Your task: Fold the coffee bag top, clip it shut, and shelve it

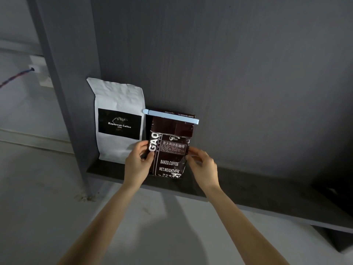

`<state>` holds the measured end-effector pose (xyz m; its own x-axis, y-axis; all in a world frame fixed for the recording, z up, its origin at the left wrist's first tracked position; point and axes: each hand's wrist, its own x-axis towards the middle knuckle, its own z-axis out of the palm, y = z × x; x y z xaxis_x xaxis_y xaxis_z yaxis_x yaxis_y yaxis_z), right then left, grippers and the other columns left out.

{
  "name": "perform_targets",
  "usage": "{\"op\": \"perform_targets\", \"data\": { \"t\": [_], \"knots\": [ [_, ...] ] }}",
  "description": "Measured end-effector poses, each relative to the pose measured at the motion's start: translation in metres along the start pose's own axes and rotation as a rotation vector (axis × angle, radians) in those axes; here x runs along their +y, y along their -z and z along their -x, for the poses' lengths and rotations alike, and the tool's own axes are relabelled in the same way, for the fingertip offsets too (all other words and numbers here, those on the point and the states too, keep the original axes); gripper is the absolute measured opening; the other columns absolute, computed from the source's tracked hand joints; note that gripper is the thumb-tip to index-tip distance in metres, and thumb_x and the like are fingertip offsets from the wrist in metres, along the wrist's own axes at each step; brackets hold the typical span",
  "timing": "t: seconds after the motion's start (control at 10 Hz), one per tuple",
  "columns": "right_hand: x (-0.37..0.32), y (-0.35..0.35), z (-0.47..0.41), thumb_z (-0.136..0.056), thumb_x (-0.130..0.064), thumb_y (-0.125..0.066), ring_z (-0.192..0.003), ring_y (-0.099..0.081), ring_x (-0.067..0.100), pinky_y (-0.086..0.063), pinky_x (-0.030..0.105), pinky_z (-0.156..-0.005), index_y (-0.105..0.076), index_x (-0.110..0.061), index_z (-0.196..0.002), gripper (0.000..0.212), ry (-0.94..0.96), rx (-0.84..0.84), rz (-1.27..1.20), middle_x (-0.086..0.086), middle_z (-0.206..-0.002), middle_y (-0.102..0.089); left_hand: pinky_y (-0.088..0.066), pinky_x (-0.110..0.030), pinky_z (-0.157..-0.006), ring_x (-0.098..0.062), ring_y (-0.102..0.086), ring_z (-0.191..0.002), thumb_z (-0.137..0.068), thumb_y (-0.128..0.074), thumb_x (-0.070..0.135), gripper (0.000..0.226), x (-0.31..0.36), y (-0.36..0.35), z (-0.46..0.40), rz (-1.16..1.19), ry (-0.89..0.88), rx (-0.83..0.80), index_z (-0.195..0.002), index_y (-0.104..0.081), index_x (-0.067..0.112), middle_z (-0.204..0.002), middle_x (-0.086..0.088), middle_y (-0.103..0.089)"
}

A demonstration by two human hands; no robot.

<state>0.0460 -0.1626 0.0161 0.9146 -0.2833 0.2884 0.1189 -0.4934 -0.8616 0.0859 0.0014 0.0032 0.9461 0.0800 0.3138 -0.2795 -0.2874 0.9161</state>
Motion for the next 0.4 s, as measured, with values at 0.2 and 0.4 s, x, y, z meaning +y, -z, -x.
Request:
{"op": "perform_targets", "data": {
  "t": [0.2, 0.4],
  "knots": [
    [-0.016, 0.017, 0.011, -0.086, -0.014, -0.053, -0.105, -0.055, 0.013, -0.041, 0.016, -0.087, -0.037, -0.019, -0.131, 0.047, -0.013, -0.090, 0.017, 0.008, -0.128, -0.053, -0.037, -0.033, -0.099, -0.028, -0.048, -0.119, -0.085, -0.053, 0.007, 0.046, 0.016, 0.003, 0.010, -0.140, -0.078, -0.078, -0.127, -0.036, 0.003, -0.128, -0.016, -0.052],
    [-0.045, 0.051, 0.023, -0.084, -0.015, -0.054, -0.132, -0.030, 0.029, -0.029, 0.045, -0.107, -0.023, -0.023, -0.137, 0.062, 0.077, -0.042, 0.215, 0.008, -0.145, -0.033, -0.030, -0.053, -0.106, -0.032, -0.030, -0.132, -0.085, -0.052, 0.023, 0.061, 0.054, 0.011, 0.018, -0.420, -0.160, -0.072, -0.135, -0.023, 0.006, -0.141, -0.017, -0.036]
  ]
}}
